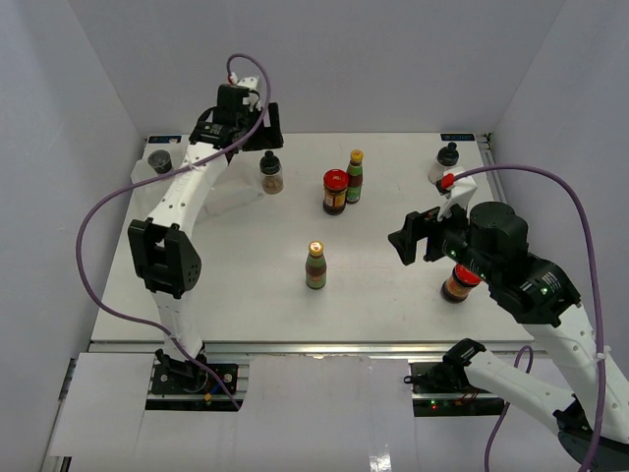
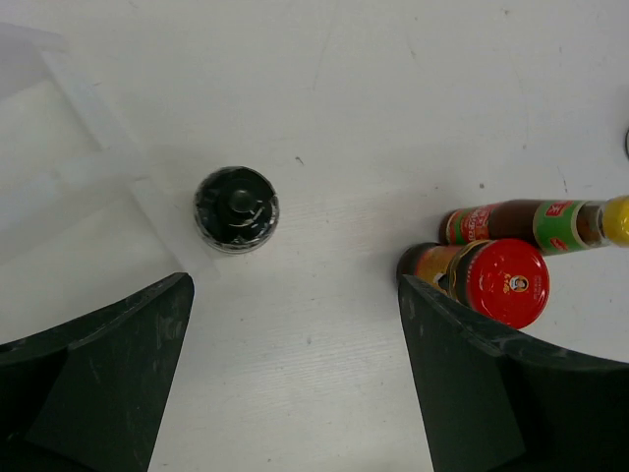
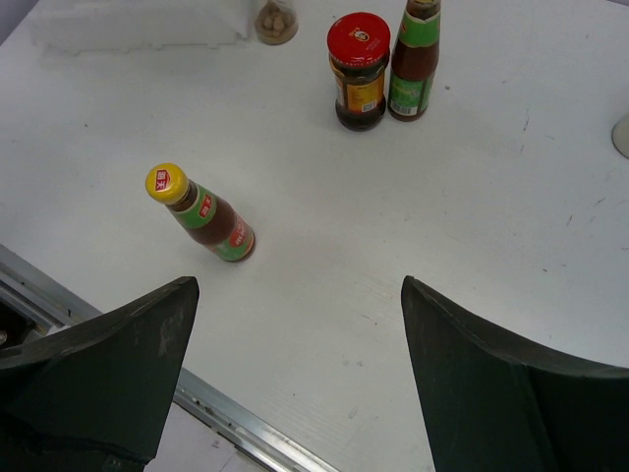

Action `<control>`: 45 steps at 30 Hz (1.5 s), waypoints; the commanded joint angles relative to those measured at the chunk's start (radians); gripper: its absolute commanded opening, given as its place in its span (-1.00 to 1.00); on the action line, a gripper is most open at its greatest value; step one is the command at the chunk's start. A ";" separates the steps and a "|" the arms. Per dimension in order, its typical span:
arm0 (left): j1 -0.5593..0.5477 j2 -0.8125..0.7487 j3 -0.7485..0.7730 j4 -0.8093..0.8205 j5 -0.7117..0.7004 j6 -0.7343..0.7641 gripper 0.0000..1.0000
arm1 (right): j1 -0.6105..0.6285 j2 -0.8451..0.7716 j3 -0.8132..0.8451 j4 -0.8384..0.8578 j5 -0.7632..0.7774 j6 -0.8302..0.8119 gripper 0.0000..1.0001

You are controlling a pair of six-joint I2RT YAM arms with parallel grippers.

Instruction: Organize the condiment bottles

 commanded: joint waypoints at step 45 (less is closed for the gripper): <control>-0.041 0.329 0.101 0.093 -0.114 0.124 0.84 | 0.002 -0.001 0.004 0.021 0.079 -0.065 0.81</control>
